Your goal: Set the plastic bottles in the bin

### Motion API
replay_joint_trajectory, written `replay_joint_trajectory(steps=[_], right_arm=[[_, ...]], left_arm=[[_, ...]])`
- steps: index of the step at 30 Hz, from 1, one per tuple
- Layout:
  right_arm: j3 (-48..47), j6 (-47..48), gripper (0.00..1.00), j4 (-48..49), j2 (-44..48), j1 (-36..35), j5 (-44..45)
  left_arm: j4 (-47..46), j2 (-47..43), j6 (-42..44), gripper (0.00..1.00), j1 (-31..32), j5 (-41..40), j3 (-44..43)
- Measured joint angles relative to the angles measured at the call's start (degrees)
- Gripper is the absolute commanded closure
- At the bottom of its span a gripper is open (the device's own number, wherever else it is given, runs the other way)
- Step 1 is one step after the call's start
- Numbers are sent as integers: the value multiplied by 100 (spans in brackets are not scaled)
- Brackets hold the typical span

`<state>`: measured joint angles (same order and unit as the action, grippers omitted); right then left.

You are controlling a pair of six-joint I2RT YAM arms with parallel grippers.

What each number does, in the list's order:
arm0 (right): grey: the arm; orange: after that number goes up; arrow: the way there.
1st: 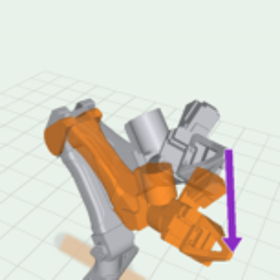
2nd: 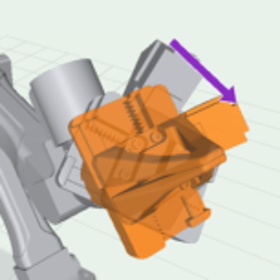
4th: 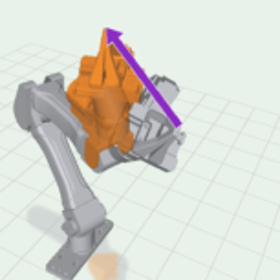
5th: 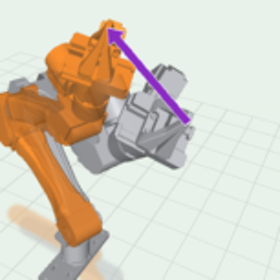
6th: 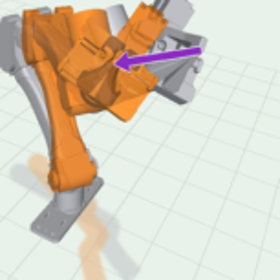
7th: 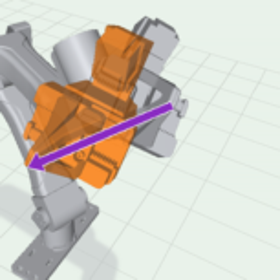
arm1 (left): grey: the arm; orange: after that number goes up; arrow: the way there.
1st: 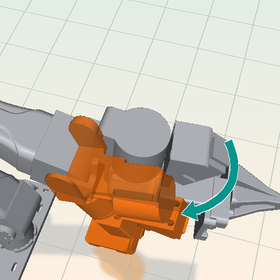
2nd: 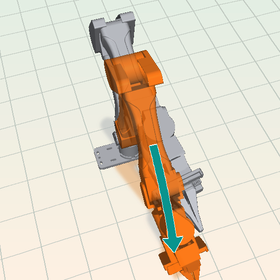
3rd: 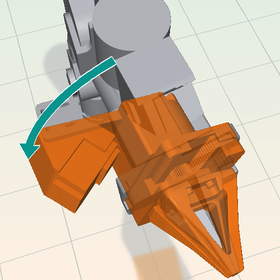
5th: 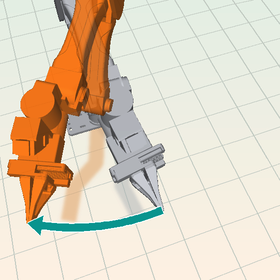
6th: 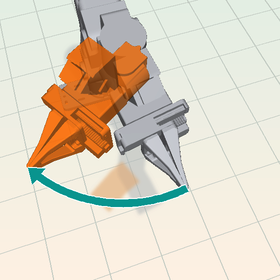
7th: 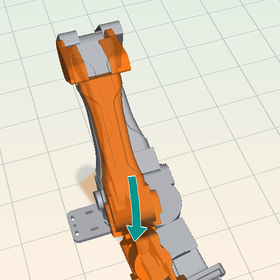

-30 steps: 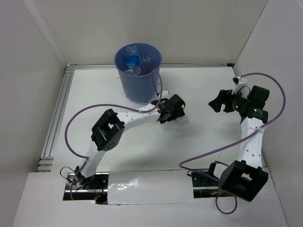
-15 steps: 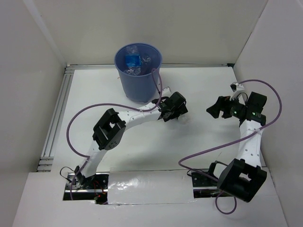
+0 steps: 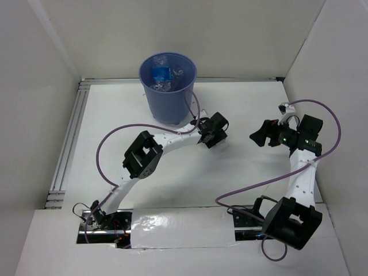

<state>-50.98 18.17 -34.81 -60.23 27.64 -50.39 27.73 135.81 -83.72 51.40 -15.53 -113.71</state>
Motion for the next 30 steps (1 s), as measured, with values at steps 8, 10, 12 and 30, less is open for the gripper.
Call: replay_joint_trajectory(steps=[8,10,12,30], right_arm=[[9,212,53,0,-13,0,-2],[11,411,77,-15,-50,7,-22],[22,568,74,-79,-116,28,-101],[96,1145,33,-236,-555,52,-190]], left_arm=[[-466,-1058,505,98,-31,164,1589],[-505,-1491,1141,99,-24,280,1998],[-472,-1884,1921,99,-11,367,1998],[-1558,-3799,3674,76,-2105,-1082,643]])
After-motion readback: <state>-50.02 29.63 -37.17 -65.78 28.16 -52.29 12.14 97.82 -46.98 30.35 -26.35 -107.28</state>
